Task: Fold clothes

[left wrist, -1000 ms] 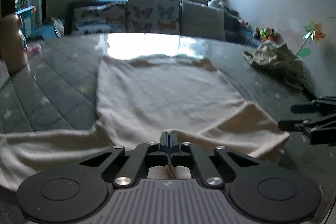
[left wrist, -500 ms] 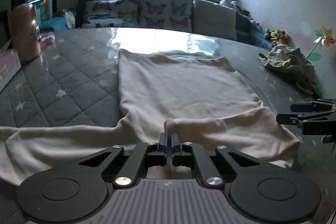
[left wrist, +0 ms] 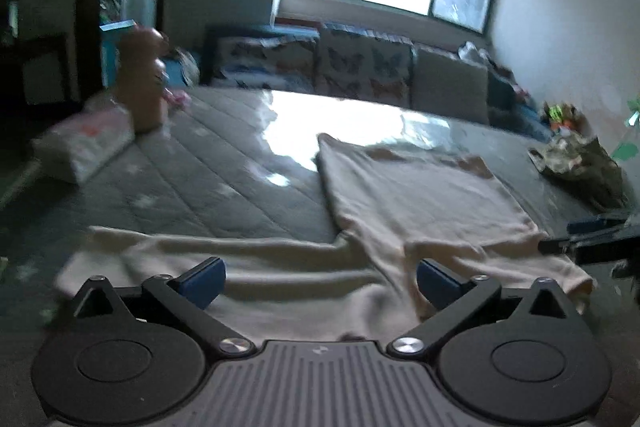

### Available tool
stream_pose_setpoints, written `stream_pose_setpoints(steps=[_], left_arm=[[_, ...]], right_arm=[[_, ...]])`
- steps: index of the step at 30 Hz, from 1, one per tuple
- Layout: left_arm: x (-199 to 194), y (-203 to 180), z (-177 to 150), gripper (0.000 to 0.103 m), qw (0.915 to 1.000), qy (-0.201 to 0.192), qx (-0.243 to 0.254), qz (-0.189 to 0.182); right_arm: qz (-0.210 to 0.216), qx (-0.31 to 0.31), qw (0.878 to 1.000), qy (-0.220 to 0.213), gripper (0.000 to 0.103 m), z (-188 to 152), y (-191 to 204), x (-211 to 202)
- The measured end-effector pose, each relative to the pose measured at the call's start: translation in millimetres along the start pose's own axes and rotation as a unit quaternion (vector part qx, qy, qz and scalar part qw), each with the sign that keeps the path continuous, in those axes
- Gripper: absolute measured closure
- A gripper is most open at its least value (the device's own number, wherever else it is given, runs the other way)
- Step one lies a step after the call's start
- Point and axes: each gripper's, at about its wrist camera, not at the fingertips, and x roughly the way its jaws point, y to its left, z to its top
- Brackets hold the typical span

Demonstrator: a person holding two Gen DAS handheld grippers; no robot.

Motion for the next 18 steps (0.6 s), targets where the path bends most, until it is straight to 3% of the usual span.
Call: stream_pose_setpoints(steps=[4, 6, 7, 10, 18], left_arm=[[-21, 15, 0, 0.0, 0.9991, -0.036, -0.008, 0.022], [-26, 22, 1, 0.0, 0.9987, -0.044, -0.014, 0.023], [-27, 26, 2, 0.0, 0.9985, -0.044, -0.018, 0.025], [-26, 39, 1, 0.0, 0.9981, -0.034, -0.032, 0.039], [-15, 74, -12, 0.0, 0.991, 0.01, -0.085, 0.102]], right_arm=[[0.008, -0.012, 1.0, -0.001, 0.019, 4, 17, 5], [0.01, -0.027, 1.0, -0.009, 0.005, 7, 29, 6], [0.009, -0.035, 0.999, -0.015, 0.004, 8, 34, 6], [0.003, -0.055, 0.998, -0.027, 0.001, 14, 53, 10], [0.003, -0.071, 0.997, -0.005, 0.001, 22, 91, 35]])
